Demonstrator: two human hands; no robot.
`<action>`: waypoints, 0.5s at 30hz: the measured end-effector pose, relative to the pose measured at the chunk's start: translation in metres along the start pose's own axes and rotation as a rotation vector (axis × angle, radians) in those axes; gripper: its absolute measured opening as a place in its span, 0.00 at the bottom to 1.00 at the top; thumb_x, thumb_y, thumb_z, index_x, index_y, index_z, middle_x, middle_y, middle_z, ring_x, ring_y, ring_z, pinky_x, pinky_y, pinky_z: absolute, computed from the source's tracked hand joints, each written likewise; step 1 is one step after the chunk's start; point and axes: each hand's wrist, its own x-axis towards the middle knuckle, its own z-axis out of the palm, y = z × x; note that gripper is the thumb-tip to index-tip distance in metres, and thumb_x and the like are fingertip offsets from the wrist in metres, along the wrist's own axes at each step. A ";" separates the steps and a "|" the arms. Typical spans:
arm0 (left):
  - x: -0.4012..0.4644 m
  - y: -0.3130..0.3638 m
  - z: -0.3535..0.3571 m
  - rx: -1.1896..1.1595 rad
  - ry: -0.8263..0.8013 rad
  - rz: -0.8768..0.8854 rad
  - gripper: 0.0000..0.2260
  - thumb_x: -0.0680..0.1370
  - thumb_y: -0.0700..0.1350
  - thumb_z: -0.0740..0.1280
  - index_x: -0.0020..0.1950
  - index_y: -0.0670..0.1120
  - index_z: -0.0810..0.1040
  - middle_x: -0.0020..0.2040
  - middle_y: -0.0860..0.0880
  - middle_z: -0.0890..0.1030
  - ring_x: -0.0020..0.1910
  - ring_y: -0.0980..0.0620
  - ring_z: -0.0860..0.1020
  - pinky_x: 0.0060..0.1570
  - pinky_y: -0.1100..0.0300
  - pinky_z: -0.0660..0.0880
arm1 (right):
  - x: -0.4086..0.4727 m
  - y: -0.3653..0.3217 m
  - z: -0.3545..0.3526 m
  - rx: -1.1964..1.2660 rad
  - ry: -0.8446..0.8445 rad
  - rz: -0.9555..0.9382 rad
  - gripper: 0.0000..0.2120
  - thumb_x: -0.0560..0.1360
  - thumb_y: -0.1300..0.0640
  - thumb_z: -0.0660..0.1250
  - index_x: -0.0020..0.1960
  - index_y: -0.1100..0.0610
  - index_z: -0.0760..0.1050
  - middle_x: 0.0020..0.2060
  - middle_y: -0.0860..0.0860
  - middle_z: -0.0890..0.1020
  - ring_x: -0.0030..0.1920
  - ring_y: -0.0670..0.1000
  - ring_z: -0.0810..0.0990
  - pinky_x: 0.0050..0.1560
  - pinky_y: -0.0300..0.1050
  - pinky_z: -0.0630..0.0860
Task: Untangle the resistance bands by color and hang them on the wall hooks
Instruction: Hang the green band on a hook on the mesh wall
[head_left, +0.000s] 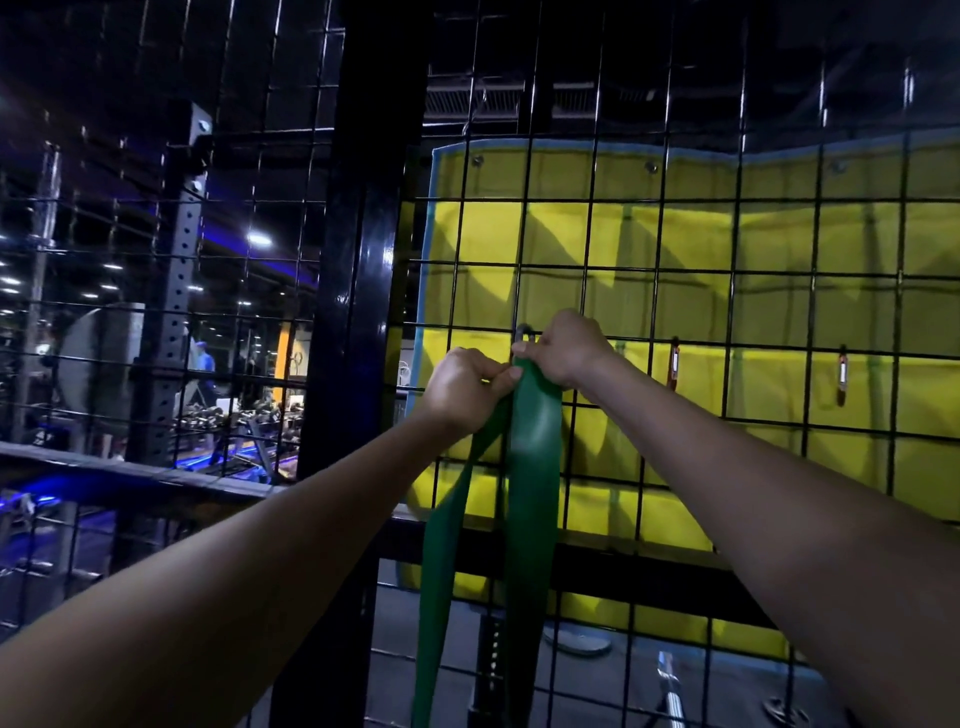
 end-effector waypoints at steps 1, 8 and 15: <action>0.000 0.001 0.000 0.033 -0.005 0.009 0.11 0.78 0.45 0.64 0.41 0.41 0.81 0.36 0.49 0.76 0.34 0.52 0.74 0.34 0.58 0.72 | 0.000 0.000 0.001 -0.005 0.007 -0.003 0.18 0.75 0.49 0.67 0.33 0.56 0.66 0.29 0.50 0.67 0.40 0.53 0.71 0.27 0.41 0.58; 0.001 0.000 0.010 0.398 0.106 0.045 0.14 0.79 0.52 0.61 0.38 0.45 0.74 0.39 0.50 0.74 0.32 0.54 0.72 0.27 0.61 0.62 | -0.002 0.000 0.002 -0.013 0.038 -0.024 0.14 0.75 0.48 0.66 0.43 0.60 0.74 0.32 0.53 0.70 0.39 0.54 0.70 0.27 0.41 0.58; -0.005 -0.014 0.021 0.528 0.217 0.136 0.16 0.80 0.55 0.57 0.53 0.44 0.75 0.41 0.51 0.71 0.40 0.47 0.75 0.36 0.57 0.66 | -0.010 0.006 0.007 0.086 0.045 -0.026 0.21 0.76 0.49 0.64 0.30 0.57 0.65 0.26 0.50 0.66 0.27 0.47 0.63 0.27 0.42 0.58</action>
